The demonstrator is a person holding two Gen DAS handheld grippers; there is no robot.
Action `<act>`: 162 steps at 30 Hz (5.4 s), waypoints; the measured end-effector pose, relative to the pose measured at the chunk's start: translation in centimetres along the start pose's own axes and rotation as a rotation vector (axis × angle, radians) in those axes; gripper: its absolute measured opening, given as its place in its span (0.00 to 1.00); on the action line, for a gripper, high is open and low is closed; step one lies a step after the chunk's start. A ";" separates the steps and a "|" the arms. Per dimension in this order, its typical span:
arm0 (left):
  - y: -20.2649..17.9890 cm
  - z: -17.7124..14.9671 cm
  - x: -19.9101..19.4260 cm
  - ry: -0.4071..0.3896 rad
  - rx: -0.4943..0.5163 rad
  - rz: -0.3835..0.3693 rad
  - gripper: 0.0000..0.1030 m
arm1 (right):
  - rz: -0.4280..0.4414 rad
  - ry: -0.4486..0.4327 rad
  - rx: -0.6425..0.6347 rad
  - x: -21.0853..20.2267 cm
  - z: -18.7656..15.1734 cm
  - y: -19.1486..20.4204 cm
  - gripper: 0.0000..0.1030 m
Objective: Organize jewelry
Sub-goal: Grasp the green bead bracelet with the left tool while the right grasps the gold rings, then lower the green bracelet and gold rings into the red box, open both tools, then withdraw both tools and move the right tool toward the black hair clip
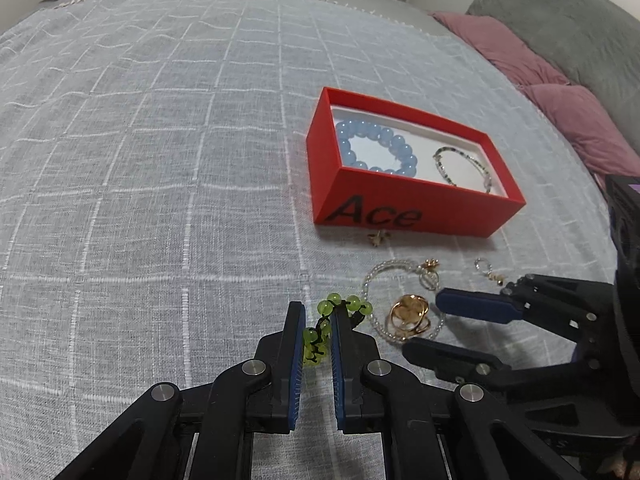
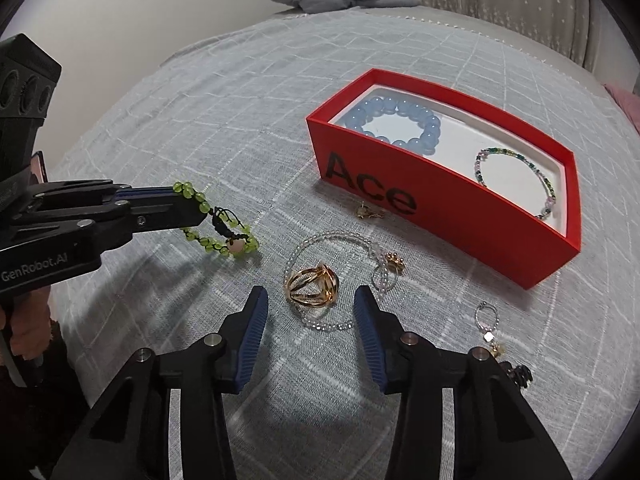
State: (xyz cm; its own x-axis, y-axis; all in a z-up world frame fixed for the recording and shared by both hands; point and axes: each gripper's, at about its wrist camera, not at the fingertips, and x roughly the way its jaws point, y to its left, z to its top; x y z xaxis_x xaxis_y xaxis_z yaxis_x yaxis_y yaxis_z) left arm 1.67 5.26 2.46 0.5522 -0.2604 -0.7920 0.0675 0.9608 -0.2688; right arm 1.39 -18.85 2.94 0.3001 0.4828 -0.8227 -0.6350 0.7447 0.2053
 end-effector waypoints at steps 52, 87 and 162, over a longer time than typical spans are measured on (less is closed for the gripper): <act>-2.6 4.5 -1.0 -0.151 -0.017 -0.074 0.07 | -0.127 -0.186 0.159 -8.1 2.6 -6.0 0.29; -2.4 9.9 7.9 -0.161 -0.095 -0.057 0.07 | -0.140 -0.159 0.256 -5.3 4.7 -10.8 0.29; -2.9 -4.8 2.5 -0.015 0.170 0.175 0.87 | -0.322 -0.011 0.087 -6.8 -7.4 -7.0 0.66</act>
State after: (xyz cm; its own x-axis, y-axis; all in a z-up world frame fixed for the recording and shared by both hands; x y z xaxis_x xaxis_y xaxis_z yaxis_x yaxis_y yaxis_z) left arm -1.11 1.33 -1.40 0.5799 -0.0882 -0.8099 0.1081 0.9937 -0.0308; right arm -1.43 -30.76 3.20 0.4836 0.2206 -0.8471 -0.4435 0.8961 -0.0199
